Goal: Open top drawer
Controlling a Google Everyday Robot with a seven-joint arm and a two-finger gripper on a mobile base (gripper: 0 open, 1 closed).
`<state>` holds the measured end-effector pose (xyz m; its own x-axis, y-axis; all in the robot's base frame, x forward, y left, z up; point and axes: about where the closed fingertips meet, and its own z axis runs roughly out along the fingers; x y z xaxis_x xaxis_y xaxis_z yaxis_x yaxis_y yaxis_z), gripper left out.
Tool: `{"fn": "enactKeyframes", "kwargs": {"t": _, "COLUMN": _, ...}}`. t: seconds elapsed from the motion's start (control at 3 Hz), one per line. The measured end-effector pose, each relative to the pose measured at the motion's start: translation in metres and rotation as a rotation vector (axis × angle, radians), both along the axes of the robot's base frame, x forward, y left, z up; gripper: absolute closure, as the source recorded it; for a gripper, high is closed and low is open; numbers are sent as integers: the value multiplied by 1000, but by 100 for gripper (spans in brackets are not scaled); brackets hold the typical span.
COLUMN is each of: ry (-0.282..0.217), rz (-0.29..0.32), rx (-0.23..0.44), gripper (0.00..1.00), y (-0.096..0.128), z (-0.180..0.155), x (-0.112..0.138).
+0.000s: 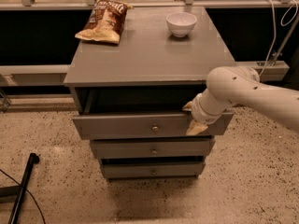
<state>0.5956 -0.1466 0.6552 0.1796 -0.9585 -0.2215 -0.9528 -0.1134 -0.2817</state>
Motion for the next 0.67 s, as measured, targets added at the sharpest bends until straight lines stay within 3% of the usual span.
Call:
{"fn": "enactKeyframes", "kwargs": {"t": 0.33, "ry": 3, "rz": 23, "rx": -13, "gripper": 46, "y": 3, "z": 13, "x": -17}}
{"fn": "enactKeyframes", "kwargs": {"t": 0.67, "ry": 14, "rz": 38, "rx": -18, "gripper": 63, "y": 6, "z": 20, "x": -25}}
